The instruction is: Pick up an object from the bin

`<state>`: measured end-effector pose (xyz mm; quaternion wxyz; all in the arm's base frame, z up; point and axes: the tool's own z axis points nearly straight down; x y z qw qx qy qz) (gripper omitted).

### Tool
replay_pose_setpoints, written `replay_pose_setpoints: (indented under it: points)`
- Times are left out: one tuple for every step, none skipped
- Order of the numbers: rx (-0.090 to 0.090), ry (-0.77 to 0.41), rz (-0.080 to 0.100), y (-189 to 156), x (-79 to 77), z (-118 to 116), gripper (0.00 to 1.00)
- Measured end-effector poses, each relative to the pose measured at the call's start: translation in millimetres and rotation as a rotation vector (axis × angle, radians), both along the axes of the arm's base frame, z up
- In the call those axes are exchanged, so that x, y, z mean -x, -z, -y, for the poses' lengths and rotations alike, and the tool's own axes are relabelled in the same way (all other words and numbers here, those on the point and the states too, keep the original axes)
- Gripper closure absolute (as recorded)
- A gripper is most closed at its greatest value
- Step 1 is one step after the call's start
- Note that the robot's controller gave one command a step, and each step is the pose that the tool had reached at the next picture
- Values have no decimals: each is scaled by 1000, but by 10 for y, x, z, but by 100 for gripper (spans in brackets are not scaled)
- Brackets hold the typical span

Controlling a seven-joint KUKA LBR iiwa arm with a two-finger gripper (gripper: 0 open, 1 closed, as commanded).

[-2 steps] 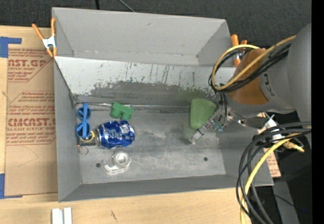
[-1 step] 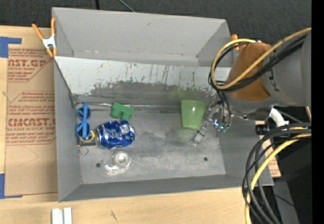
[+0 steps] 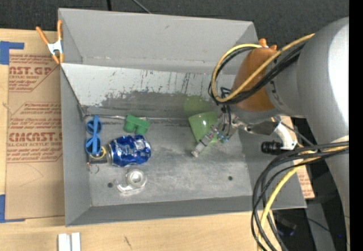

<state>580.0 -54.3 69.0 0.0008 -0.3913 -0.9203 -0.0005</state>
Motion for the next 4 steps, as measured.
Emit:
replay_pose_setpoints:
  points:
    - [2,2,-12,9,30,28,100]
    - [-1,61,-2,2,147,-570,100]
    - [2,48,9,-1118,72,-298,100]
    - [2,-87,12,-2420,-30,-468,100]
